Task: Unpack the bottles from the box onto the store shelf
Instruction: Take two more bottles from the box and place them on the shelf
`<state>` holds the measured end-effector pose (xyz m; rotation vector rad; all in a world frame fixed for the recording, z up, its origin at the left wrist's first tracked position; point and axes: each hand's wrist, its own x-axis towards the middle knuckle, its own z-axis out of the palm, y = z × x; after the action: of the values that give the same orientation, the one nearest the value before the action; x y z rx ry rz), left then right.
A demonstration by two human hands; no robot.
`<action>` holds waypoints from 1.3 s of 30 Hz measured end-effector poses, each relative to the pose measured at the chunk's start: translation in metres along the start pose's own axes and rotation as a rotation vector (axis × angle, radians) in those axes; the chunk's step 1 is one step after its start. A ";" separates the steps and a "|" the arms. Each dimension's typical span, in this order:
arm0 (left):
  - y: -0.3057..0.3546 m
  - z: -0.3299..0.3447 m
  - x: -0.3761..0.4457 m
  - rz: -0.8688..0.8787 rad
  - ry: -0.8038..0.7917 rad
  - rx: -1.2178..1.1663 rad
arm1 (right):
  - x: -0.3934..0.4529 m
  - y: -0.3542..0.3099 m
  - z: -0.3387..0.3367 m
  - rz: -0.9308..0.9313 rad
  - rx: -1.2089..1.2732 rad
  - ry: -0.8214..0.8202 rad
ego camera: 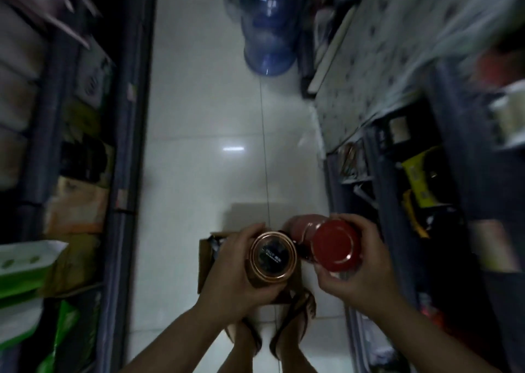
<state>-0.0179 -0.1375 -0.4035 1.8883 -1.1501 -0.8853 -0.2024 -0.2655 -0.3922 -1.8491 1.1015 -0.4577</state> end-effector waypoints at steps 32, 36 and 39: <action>0.661 -0.198 -0.018 1.065 0.013 -0.646 | -0.135 -0.500 -0.421 -0.797 0.255 1.240; 0.714 -0.212 -0.025 1.168 0.043 -0.705 | -0.152 -0.534 -0.447 -0.869 0.189 1.386; 0.748 -0.216 -0.032 1.279 0.058 -0.755 | -0.163 -0.556 -0.464 -0.948 0.137 1.465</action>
<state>-0.1497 -0.2984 0.3472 0.3572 -1.3833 -0.3797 -0.3277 -0.2619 0.3391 -1.6605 0.8152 -2.6079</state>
